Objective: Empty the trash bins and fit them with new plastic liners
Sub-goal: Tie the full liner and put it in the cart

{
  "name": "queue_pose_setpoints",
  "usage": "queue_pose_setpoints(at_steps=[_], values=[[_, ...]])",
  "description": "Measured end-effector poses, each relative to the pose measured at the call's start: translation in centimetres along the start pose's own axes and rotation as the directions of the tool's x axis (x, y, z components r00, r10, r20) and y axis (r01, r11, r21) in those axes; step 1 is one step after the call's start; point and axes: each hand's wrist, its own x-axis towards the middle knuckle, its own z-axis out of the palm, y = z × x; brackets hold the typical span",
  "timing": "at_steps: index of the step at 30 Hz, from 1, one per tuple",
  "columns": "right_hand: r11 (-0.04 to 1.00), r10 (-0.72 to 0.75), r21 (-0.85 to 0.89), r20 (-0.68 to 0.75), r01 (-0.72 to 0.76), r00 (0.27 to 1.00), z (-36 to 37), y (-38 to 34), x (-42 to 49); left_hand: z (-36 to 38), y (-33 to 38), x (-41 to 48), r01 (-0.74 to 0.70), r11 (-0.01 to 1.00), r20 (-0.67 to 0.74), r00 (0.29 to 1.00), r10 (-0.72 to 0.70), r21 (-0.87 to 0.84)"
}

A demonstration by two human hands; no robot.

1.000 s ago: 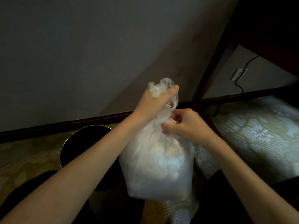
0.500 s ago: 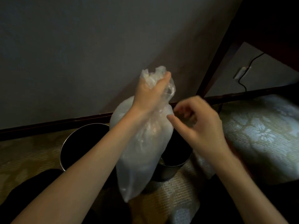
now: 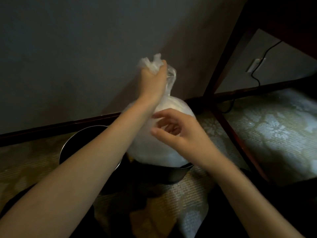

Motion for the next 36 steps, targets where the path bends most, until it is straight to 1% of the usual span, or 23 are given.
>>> queue_pose_setpoints(at_steps=[1,2,3,4,6,8,10,11,13,15,18,20,21,22,24,25,26,28,29,31,33,34,36], values=[[0.983,-0.009,0.184,0.152,-0.019,0.988,-0.8,-0.4,0.1,-0.2,0.1,0.0,0.008,1.000,-0.027,1.000,-0.007,0.013],[0.940,-0.026,0.337,0.199,-0.043,0.980,-1.8,-0.5,0.4,-0.5,0.1,0.2,0.030,1.000,-0.039,0.999,-0.030,-0.005],[0.903,-0.031,0.428,0.135,-0.030,0.990,-2.9,-0.4,0.8,-0.7,-0.1,0.4,0.056,0.997,-0.035,0.998,-0.058,-0.052],[0.905,-0.015,0.424,-0.020,0.023,1.000,-4.0,-0.2,1.3,-1.0,-0.4,0.6,0.086,0.991,-0.010,0.996,-0.088,-0.104],[0.994,-0.060,0.068,-0.286,0.082,0.956,-5.9,0.8,2.5,-1.5,-0.6,0.7,0.103,0.985,0.047,0.994,-0.097,-0.139],[0.990,-0.047,-0.141,-0.171,0.023,0.984,-6.4,1.5,3.3,-1.7,-0.7,0.9,0.135,0.983,0.096,0.988,-0.124,-0.127],[0.989,0.052,-0.141,-0.010,-0.053,0.999,-5.5,2.1,3.7,-1.7,-0.7,1.2,0.179,0.969,0.125,0.979,-0.159,-0.170],[0.985,0.058,-0.165,-0.001,-0.058,0.998,-4.7,2.3,3.8,-1.5,-0.6,1.2,0.189,0.964,0.143,0.976,-0.164,-0.186],[0.969,0.021,-0.243,-0.109,-0.047,0.994,-3.2,2.9,3.7,-1.2,-0.1,1.2,0.198,0.955,0.145,0.975,-0.168,-0.222],[0.939,-0.024,-0.334,-0.316,-0.088,0.948,-1.7,2.9,3.5,-0.7,0.3,1.0,0.140,0.964,0.087,0.989,-0.123,-0.226],[0.889,-0.118,-0.441,-0.475,-0.120,0.872,1.8,2.3,2.1,0.1,-0.2,0.8,0.027,0.997,-0.026,0.999,-0.029,-0.065],[0.906,-0.155,-0.422,-0.422,-0.043,0.893,4.2,1.8,0.6,0.4,-0.4,-0.1,0.023,1.000,-0.040,0.999,-0.023,0.004],[0.934,-0.140,-0.357,-0.328,0.015,0.934,5.1,1.5,-0.1,0.6,-0.4,-0.5,0.034,0.999,-0.036,0.999,-0.033,0.019],[0.973,-0.095,-0.225,-0.189,0.051,0.977,5.6,1.2,-0.6,0.5,-0.6,-0.7,0.052,0.998,-0.041,0.998,-0.051,0.038],[0.994,-0.040,0.100,0.057,0.035,0.998,5.4,1.1,-1.1,0.0,-0.8,-0.7,0.106,0.993,-0.019,0.994,-0.105,0.046],[0.985,-0.062,0.163,0.031,0.056,0.998,4.7,1.2,-1.1,-0.4,-0.9,-0.5,0.126,0.991,0.004,0.992,-0.126,0.037],[0.982,-0.098,0.152,-0.099,0.112,0.990,3.6,1.3,-1.1,-0.9,-1.0,-0.3,0.140,0.990,0.023,0.990,-0.140,0.014],[0.980,-0.200,-0.084,-0.392,0.181,0.898,0.6,2.1,-0.4,-1.7,-0.4,0.1,0.150,0.988,0.047,0.988,-0.148,-0.048],[0.963,-0.227,-0.233,-0.422,0.137,0.878,-1.0,2.2,0.3,-2.1,0.1,0.2,0.163,0.984,0.058,0.986,-0.159,-0.073],[0.929,-0.134,-0.369,-0.265,0.028,0.955,-2.9,2.4,1.6,-2.5,0.8,0.4,0.229,0.965,0.091,0.972,-0.219,-0.130],[0.947,0.020,-0.316,-0.119,-0.057,0.993,-2.9,2.6,2.2,-2.8,1.2,0.7,0.248,0.951,0.114,0.967,-0.230,-0.184],[0.956,0.032,-0.284,-0.129,-0.068,0.991,-2.4,2.8,2.1,-2.9,1.4,0.8,0.253,0.940,0.128,0.965,-0.228,-0.229],[0.958,0.005,-0.272,-0.289,-0.087,0.957,-0.7,3.0,1.2,-3.1,1.8,0.7,0.277,0.901,0.153,0.959,-0.238,-0.333]])
